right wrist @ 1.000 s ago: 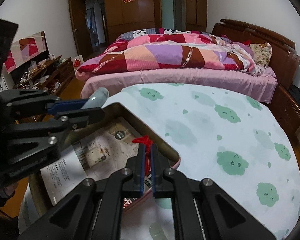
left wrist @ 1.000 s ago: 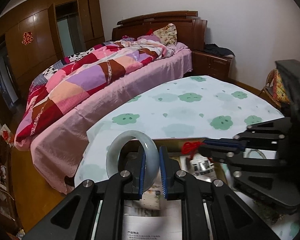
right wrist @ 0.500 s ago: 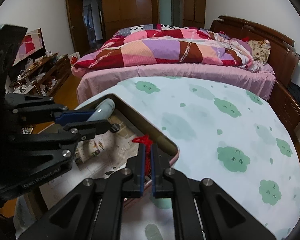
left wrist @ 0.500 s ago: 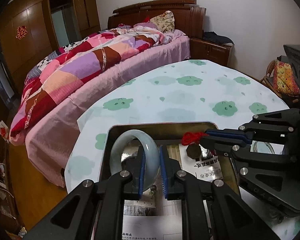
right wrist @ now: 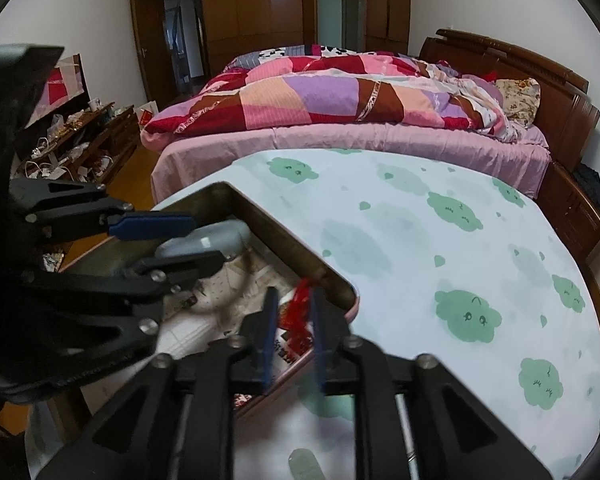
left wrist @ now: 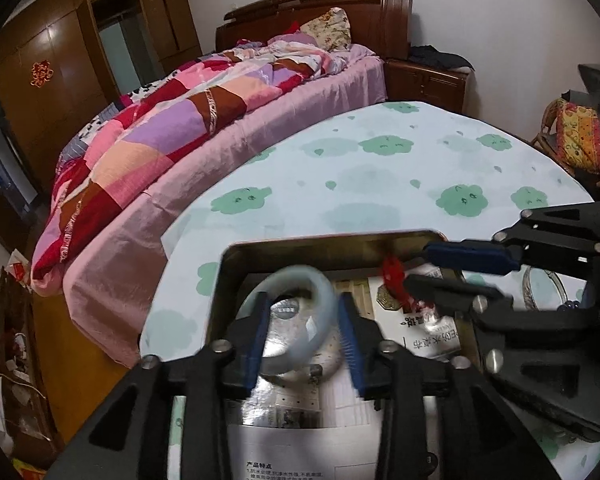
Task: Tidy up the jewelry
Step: 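Carry the jade bangle with the left tool into the tin while the right tool drops the red charm there, then grasp the dark purple bead bracelet in the pile with the right tool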
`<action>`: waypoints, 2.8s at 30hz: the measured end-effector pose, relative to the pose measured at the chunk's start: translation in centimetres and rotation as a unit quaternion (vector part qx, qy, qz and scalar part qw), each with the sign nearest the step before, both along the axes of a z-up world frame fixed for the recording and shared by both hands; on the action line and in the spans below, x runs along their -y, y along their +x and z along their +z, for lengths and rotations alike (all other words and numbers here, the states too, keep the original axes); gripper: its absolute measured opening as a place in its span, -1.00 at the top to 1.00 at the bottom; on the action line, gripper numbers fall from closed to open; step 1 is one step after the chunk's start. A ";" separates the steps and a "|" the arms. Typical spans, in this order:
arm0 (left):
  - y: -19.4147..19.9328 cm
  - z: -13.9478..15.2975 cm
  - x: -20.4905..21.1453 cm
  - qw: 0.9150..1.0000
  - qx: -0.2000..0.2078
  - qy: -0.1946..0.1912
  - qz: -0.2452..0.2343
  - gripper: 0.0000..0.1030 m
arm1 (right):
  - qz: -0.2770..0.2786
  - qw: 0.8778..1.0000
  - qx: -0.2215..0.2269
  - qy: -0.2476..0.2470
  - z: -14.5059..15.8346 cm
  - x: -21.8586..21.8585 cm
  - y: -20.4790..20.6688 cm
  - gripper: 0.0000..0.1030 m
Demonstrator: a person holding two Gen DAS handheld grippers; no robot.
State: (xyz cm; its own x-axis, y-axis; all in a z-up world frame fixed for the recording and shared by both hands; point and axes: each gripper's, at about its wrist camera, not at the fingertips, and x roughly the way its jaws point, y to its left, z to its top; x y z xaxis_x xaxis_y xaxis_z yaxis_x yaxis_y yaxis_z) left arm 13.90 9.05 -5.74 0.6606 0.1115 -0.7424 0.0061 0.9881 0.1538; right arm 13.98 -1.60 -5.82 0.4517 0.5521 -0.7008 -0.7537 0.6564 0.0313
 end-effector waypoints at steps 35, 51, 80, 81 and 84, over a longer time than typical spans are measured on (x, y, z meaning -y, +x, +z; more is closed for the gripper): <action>-9.4 0.9 9.5 0.996 0.067 -0.035 -0.040 -0.21 | -0.171 0.984 -0.018 0.033 -1.4 17.9 -4.1 -0.52; -11.5 -0.2 11.7 0.995 0.073 -0.042 -0.050 -0.12 | -0.139 0.990 -0.019 -0.009 -3.4 16.8 -4.8 0.12; -10.9 -1.9 13.3 0.991 0.025 -0.100 -0.086 0.28 | -0.124 0.991 -0.038 -0.015 -3.8 16.4 -4.5 0.68; -11.0 -1.7 13.3 0.991 0.027 -0.100 -0.087 0.28 | -0.124 0.991 -0.038 -0.015 -3.8 16.4 -4.5 0.68; -10.9 -1.6 13.9 0.990 0.026 -0.099 -0.099 0.26 | -0.125 0.991 -0.038 -0.014 -3.8 16.4 -4.5 0.68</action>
